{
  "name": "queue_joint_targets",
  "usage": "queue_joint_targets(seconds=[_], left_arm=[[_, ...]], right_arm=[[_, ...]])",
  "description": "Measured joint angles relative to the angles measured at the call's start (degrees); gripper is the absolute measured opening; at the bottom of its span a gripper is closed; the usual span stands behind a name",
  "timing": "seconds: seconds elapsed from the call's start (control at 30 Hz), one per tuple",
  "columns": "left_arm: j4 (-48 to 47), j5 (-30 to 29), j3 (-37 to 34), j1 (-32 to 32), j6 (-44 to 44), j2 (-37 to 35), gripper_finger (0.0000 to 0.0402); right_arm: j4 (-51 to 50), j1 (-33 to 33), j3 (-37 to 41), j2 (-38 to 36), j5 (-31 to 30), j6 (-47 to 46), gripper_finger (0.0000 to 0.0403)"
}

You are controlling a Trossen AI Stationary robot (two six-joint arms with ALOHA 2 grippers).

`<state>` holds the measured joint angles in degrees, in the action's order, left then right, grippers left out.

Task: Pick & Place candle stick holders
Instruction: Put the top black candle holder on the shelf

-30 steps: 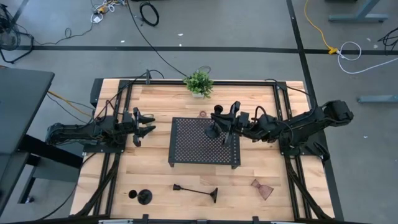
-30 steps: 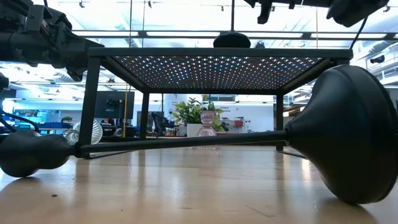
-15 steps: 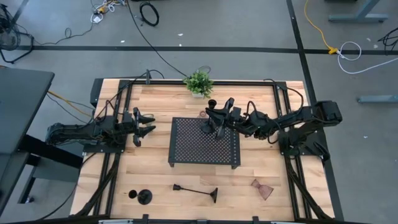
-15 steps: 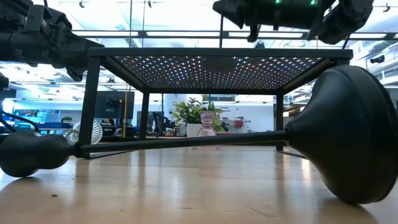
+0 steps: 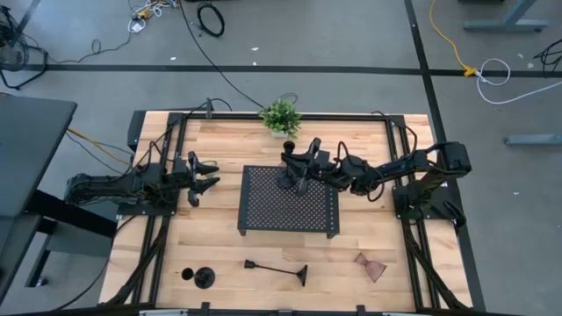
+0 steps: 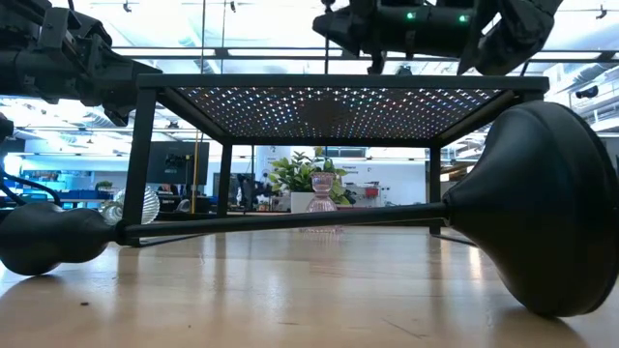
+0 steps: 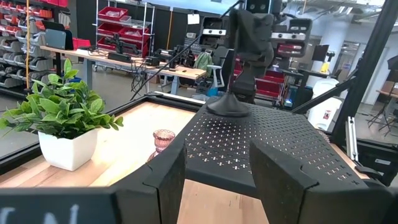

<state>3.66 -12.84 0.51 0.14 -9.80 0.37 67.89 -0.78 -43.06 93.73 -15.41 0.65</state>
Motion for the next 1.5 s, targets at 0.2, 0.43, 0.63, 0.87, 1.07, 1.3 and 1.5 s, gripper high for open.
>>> queue_joint_targets(seconds=[0.2,0.43,0.63,0.87,1.07,1.3,1.5], left_arm=[[0.0,0.0,0.0,0.0,0.0,0.0,0.0179],[0.0,0.0,0.0,0.0,0.1,0.0,0.0179],[0.0,0.0,0.0,0.0,0.1,0.0,0.0179],[0.0,0.0,0.0,0.0,0.0,0.0,0.0179],[-0.1,0.0,0.0,0.0,0.1,0.0,0.0179],[-0.2,0.0,0.0,0.0,0.1,0.0,0.0179],[-0.3,0.0,0.0,0.0,0.1,0.0,0.0179]], right_arm=[[-3.0,0.0,-0.5,0.0,-0.1,-0.2,0.0002],[-3.9,-0.1,-0.5,0.0,-0.1,0.0,0.0002],[-4.5,-0.1,-0.5,0.0,-0.2,0.7,0.0002],[-5.2,-0.2,-0.5,0.0,-1.6,1.4,0.0002],[-6.7,-2.2,0.1,-1.6,-6.5,3.5,0.0002],[-5.1,-6.8,7.0,-7.9,-12.7,5.1,0.0002],[6.6,-10.0,15.7,-11.2,-20.6,8.8,0.0002]])
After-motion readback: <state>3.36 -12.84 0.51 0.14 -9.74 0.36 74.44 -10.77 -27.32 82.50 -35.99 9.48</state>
